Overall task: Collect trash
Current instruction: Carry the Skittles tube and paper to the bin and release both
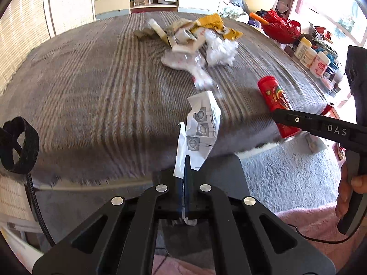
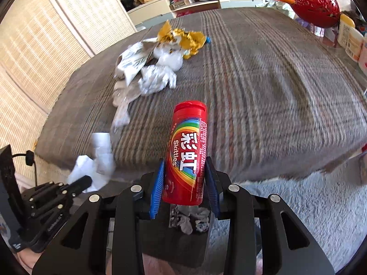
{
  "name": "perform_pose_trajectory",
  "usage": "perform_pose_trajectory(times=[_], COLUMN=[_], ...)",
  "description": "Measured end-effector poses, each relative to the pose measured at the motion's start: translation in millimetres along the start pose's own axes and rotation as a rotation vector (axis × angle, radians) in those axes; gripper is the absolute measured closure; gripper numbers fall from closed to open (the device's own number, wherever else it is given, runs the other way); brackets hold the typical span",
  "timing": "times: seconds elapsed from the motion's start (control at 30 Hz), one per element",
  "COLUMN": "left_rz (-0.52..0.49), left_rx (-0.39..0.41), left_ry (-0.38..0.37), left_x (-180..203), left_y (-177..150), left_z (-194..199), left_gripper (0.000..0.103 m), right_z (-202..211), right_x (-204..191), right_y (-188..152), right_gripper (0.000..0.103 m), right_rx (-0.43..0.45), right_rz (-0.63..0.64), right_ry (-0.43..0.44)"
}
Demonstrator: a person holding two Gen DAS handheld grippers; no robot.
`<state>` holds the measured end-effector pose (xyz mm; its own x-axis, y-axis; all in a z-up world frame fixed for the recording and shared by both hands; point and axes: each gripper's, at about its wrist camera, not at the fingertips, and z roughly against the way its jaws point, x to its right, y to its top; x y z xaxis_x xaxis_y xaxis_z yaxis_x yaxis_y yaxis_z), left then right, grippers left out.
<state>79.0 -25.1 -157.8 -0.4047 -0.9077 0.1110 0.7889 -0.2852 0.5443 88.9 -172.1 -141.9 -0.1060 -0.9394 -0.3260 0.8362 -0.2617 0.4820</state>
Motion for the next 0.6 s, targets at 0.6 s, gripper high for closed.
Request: perform_pose_trajectory(times=[0.6], left_rz=[0.066], left_rx=[-0.129], left_ry=[-0.037], left_x=[15.2], left_y=[-89.1], left_z=[-32.4], left_gripper=[0.103], right_z=[-41.9], right_x=[-9.0], right_y=[-87.8], right_gripper=[0.068], right_rx=[-0.143], right_rz=[0.022], right_ry=[-0.03])
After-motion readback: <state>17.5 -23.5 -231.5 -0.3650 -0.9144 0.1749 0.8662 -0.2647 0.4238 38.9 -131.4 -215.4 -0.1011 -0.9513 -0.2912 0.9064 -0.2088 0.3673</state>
